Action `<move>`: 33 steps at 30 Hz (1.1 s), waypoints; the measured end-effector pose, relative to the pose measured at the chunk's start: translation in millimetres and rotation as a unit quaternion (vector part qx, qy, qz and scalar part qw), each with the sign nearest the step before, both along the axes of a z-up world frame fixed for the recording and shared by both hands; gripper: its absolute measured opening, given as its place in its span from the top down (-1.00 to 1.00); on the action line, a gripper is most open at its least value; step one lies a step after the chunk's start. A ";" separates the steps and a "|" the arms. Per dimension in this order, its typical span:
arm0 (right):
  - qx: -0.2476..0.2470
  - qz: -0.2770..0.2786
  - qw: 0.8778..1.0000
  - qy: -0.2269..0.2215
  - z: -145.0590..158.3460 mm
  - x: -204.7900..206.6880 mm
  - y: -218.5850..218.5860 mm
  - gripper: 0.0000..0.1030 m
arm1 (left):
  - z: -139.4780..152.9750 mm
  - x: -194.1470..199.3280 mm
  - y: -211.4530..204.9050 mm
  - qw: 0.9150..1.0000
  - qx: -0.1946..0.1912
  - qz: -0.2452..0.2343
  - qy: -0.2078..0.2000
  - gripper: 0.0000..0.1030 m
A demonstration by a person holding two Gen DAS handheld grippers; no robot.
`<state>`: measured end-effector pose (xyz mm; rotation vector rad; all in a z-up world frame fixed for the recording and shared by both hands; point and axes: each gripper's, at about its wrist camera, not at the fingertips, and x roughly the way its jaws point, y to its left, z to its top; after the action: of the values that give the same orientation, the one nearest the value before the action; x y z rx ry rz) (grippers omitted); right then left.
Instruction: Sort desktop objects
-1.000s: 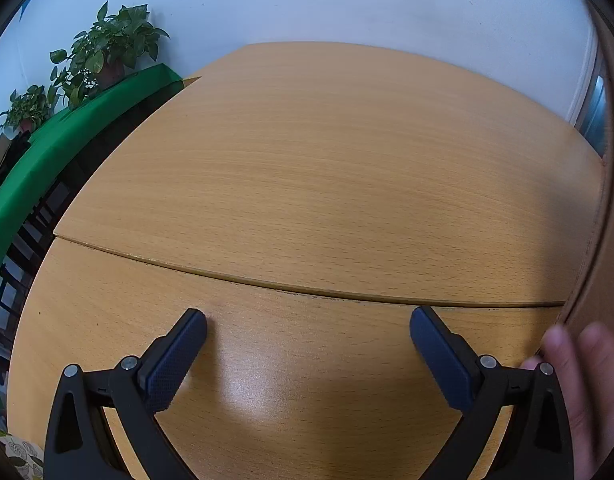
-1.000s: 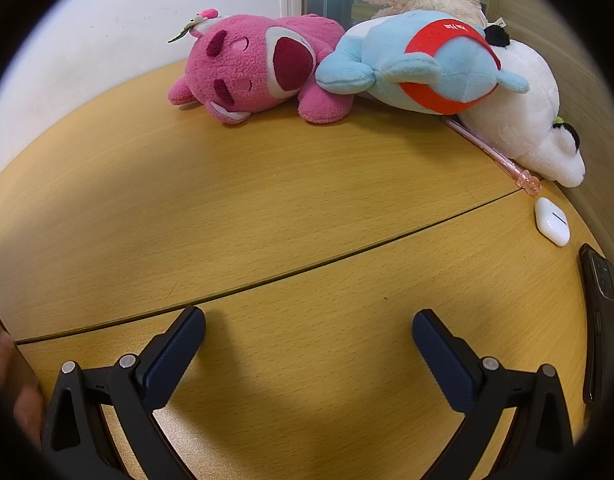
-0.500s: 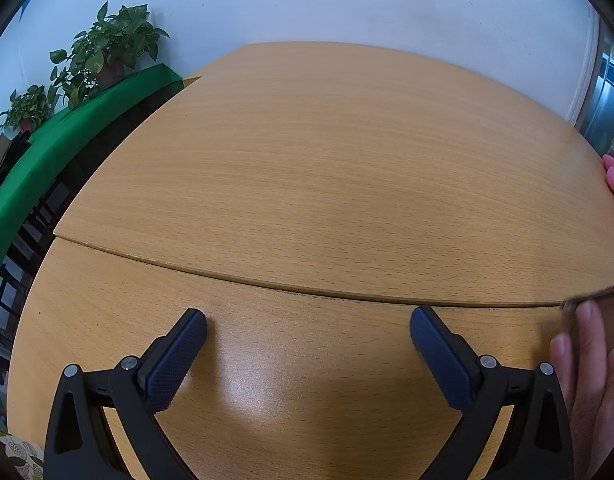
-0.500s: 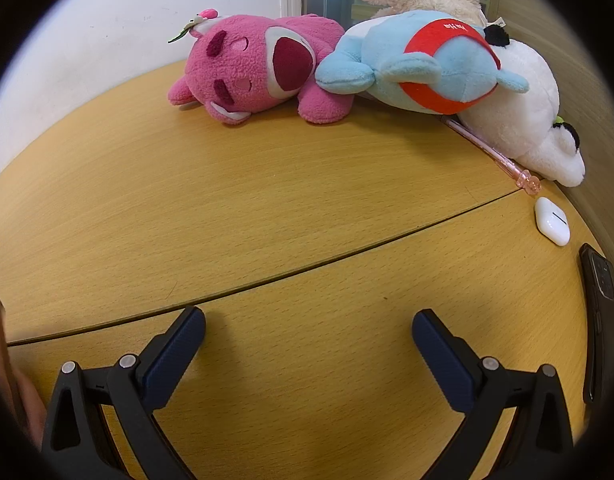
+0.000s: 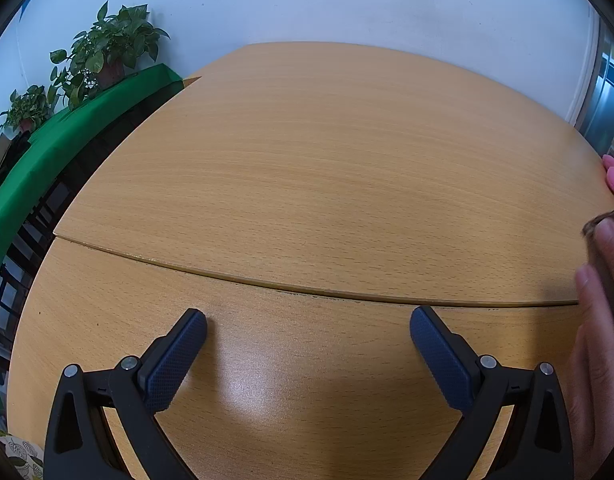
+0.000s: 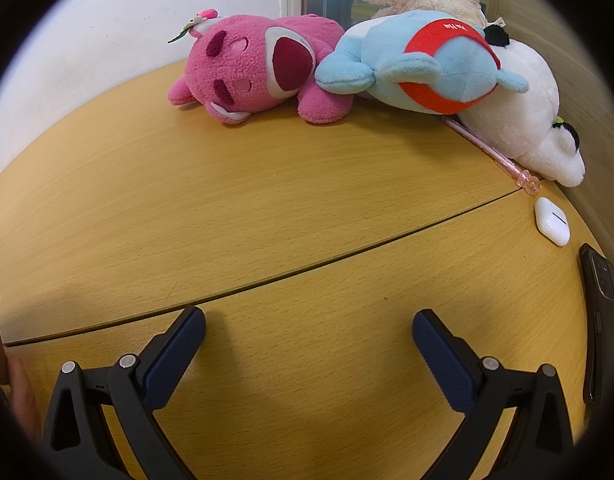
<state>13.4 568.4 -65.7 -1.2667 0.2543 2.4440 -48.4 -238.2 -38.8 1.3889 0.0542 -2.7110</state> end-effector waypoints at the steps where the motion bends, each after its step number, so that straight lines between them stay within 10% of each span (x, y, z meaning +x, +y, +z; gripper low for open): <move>1: -0.001 0.000 1.000 0.000 -0.1 -0.2 0.3 -1.00 | -0.1 0.0 0.1 1.000 0.000 0.000 0.000 -1.00; 33: -0.001 0.000 1.000 0.001 -2.0 -2.9 -0.1 -1.00 | -0.3 0.1 -0.6 1.000 0.001 -0.001 0.000 -1.00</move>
<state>10.5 568.3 -67.7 -1.2664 0.2574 2.4456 -48.3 -238.8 -39.1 1.3914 0.0548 -2.7135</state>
